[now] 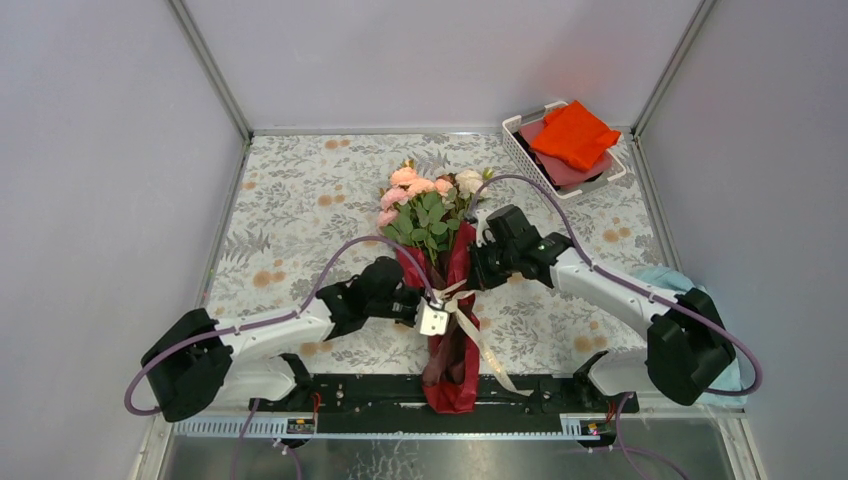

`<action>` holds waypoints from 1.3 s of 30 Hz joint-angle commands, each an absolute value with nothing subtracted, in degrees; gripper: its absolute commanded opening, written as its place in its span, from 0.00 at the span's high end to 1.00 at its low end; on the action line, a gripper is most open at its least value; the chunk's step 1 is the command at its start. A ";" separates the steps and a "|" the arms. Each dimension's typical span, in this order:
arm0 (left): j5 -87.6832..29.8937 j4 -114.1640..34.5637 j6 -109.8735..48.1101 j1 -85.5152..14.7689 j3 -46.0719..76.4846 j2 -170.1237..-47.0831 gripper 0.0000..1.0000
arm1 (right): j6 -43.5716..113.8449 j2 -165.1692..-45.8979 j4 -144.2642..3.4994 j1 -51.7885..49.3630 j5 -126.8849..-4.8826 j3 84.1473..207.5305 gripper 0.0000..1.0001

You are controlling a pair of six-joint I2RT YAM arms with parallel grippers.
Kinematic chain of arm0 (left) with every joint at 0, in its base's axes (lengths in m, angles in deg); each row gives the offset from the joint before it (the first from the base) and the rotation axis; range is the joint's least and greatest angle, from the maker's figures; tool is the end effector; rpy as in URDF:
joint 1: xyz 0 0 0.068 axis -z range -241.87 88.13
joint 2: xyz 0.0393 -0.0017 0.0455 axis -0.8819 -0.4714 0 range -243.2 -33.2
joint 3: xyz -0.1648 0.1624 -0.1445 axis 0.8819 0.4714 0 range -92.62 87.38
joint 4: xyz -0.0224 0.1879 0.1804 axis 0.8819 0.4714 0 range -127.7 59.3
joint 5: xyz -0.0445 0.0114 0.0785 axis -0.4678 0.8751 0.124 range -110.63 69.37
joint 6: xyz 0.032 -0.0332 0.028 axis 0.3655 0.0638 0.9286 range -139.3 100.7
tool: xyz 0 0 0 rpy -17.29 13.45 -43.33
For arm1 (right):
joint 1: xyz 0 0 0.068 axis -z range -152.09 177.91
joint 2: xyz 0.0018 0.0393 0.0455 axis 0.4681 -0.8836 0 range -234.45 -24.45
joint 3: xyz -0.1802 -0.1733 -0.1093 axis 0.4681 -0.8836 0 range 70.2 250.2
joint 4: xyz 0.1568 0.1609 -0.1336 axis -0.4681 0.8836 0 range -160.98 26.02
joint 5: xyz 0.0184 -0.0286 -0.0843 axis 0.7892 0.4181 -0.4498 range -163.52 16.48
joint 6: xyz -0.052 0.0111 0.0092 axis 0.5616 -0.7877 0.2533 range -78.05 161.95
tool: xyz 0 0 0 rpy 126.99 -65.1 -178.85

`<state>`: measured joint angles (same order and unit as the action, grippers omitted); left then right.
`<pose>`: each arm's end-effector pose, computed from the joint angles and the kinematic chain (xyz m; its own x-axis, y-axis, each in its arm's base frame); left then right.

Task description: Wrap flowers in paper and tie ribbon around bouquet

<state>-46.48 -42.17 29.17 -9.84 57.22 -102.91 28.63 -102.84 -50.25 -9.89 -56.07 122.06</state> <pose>0.1370 -0.2006 0.1904 0.4610 0.5044 -0.7301 0.8806 -0.1586 0.4465 0.2195 0.1837 0.2371 -0.7364 -0.2932 -0.6097 -0.5918 0.7158 0.3707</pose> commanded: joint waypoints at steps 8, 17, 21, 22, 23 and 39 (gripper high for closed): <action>-40.87 -26.56 28.45 -9.96 51.07 -97.21 0.19 | 26.77 -99.11 -50.23 -9.38 -57.98 119.86 1.00; -32.96 -23.85 29.87 -11.47 56.15 -95.30 0.15 | 28.32 -100.11 -51.29 -9.39 -56.67 119.50 1.00; -34.28 -24.25 23.49 -14.50 54.17 -102.29 0.23 | 28.94 -100.21 -50.69 -9.34 -56.87 119.88 1.00; -35.74 -24.29 23.80 -15.39 54.06 -102.83 0.27 | 28.87 -99.96 -50.82 -9.42 -56.82 119.72 1.00; -37.01 -24.03 24.85 -15.83 53.92 -103.19 0.32 | 28.83 -99.67 -51.02 -9.41 -56.75 119.55 1.00; -44.42 -28.37 24.47 -15.78 52.94 -108.67 0.38 | 28.86 -98.93 -51.28 -9.39 -56.75 118.96 1.00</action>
<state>-41.47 -26.54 25.28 -15.81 54.73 -108.07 28.15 -100.33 -50.68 -9.78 -57.43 118.61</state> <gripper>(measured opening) 0.594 0.015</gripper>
